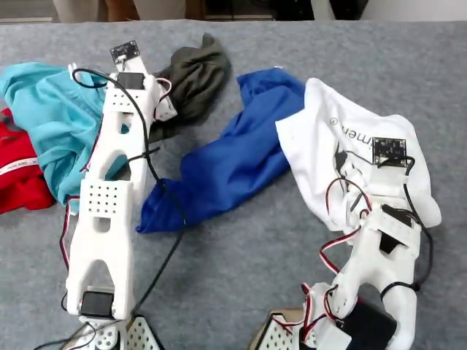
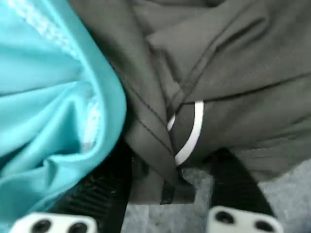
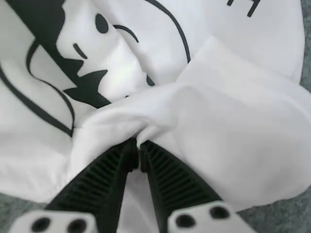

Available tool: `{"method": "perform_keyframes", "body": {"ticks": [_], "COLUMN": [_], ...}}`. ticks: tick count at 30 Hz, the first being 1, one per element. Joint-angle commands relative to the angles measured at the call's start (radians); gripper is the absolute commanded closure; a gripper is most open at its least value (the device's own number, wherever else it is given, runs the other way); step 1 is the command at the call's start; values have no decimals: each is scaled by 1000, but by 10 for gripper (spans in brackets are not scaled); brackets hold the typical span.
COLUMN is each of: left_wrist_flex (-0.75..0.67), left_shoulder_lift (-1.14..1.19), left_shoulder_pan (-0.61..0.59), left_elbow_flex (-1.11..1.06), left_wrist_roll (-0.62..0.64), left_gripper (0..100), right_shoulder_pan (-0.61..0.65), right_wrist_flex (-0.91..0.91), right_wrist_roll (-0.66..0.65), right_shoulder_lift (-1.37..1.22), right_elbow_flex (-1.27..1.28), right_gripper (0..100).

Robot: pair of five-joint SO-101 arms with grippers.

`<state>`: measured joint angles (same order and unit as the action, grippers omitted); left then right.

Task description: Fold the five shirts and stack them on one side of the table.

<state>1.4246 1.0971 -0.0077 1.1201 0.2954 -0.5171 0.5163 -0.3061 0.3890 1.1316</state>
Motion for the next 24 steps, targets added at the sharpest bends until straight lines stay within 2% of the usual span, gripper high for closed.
{"method": "perform_keyframes", "body": {"ticks": [1, 3, 10, 13, 18, 21, 24], "left_wrist_flex": [-5, 8, 264, 275, 239, 239, 275], "left_shoulder_lift": [2, 1, -105, -222, -323, -326, -325], "left_shoulder_pan": [-92, -138, -365, -503, -764, -859, -905], "left_elbow_flex": [54, 103, 574, 548, 542, 542, 531], "left_wrist_roll": [2, 2, -18, -64, -68, -68, -72], "left_gripper": [984, 963, 981, 981, 981, 980, 976], "right_shoulder_pan": [24, 24, 24, 24, 24, 24, 24], "right_wrist_flex": [-17, -17, -17, -17, -17, -17, -17], "right_wrist_roll": [-6, -6, -6, -6, -6, -6, -6], "right_shoulder_lift": [22, 22, 22, 22, 22, 22, 22], "right_elbow_flex": [2, 2, 2, 2, 2, 2, 2], "right_gripper": [997, 997, 997, 997, 997, 997, 997]}}
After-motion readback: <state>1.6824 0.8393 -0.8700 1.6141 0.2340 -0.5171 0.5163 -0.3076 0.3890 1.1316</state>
